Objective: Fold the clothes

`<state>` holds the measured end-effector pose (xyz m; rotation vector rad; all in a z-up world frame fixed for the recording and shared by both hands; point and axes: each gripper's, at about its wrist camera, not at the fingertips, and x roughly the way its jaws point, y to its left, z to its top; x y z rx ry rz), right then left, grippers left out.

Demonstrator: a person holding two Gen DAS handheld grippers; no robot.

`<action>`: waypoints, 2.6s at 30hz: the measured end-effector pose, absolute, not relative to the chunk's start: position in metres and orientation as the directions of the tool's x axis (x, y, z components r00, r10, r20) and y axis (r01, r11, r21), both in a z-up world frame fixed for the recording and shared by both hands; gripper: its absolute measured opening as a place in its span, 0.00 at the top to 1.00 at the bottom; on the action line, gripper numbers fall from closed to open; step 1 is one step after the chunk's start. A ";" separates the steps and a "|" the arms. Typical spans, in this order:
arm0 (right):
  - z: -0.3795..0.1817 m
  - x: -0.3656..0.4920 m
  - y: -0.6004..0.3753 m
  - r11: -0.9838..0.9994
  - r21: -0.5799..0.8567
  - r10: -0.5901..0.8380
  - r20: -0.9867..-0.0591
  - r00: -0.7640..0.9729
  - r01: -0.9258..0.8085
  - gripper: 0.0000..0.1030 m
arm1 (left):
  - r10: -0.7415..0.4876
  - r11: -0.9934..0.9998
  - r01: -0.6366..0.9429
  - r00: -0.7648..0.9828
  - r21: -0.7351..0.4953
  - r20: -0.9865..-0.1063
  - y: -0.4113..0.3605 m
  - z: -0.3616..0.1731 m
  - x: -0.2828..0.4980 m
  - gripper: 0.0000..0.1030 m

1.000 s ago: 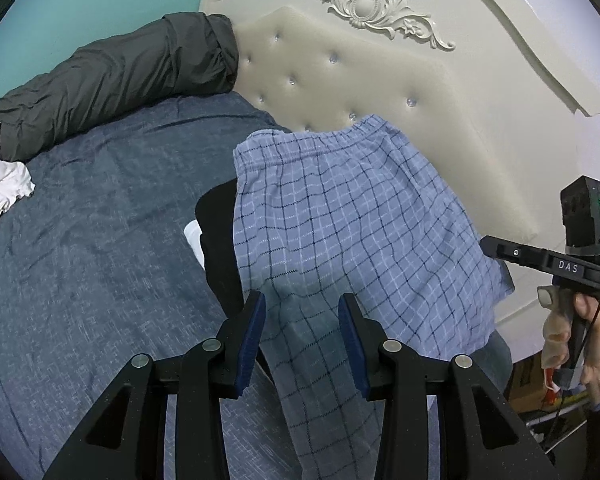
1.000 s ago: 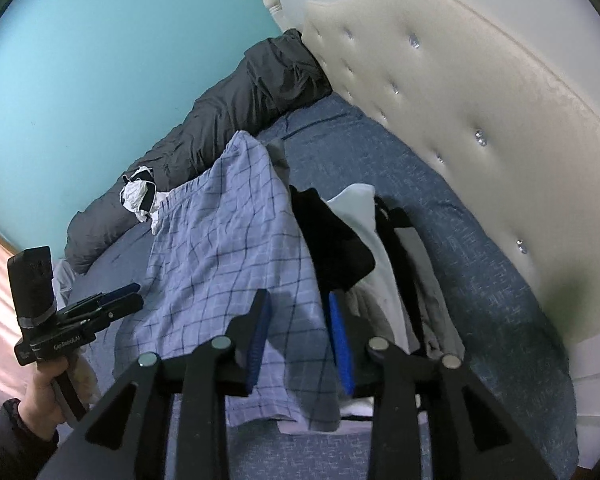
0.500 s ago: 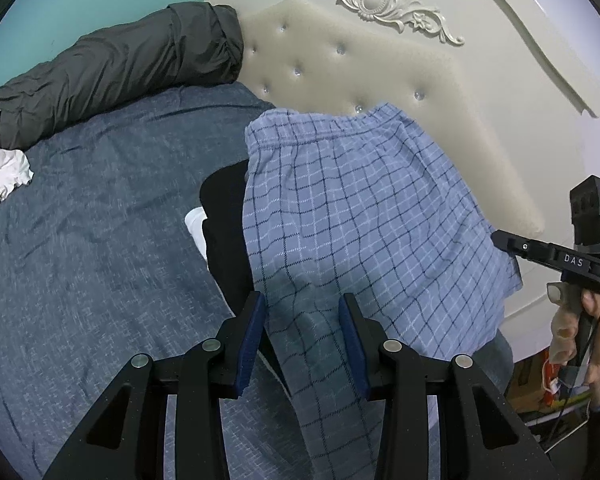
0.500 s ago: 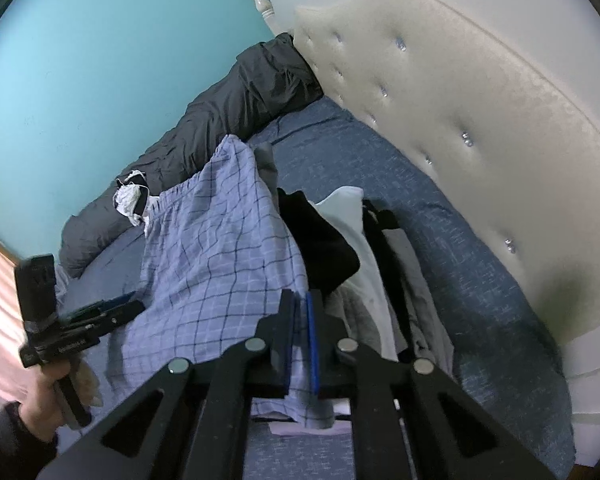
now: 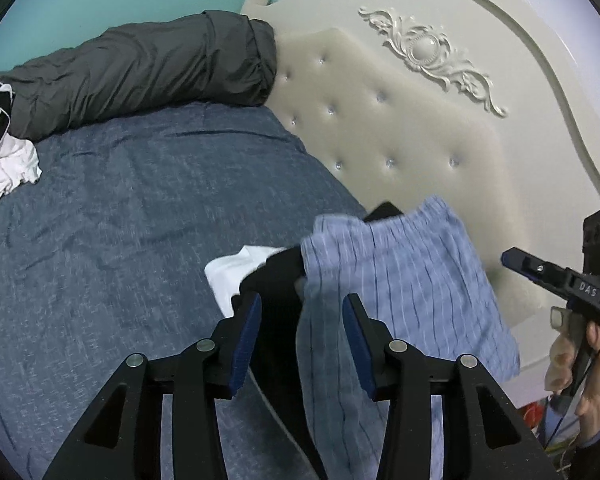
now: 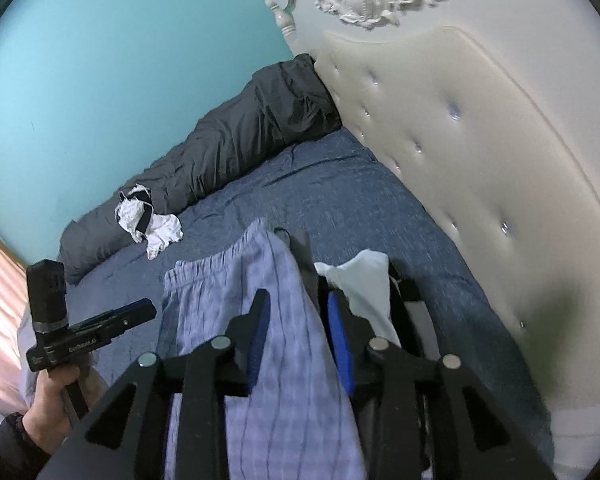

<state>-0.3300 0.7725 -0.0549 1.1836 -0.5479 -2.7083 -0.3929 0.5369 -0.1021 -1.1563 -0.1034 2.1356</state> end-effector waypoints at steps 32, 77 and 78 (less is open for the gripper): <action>-0.079 -0.393 0.749 -0.975 0.223 -0.171 -0.733 -0.658 0.004 0.99 | 0.635 -0.731 -0.563 -0.355 -0.385 -0.686 0.553 -0.111 -0.418 0.94; -0.031 -0.253 0.736 -0.953 0.294 -0.124 -0.612 -0.781 -0.079 0.90 | 0.650 -0.713 -0.611 -0.395 -0.343 -0.649 0.490 -0.059 -0.301 0.50; -0.028 -0.248 0.735 -0.952 0.295 -0.120 -0.607 -0.786 -0.082 0.90 | 0.651 -0.712 -0.614 -0.395 -0.341 -0.648 0.489 -0.057 -0.298 0.49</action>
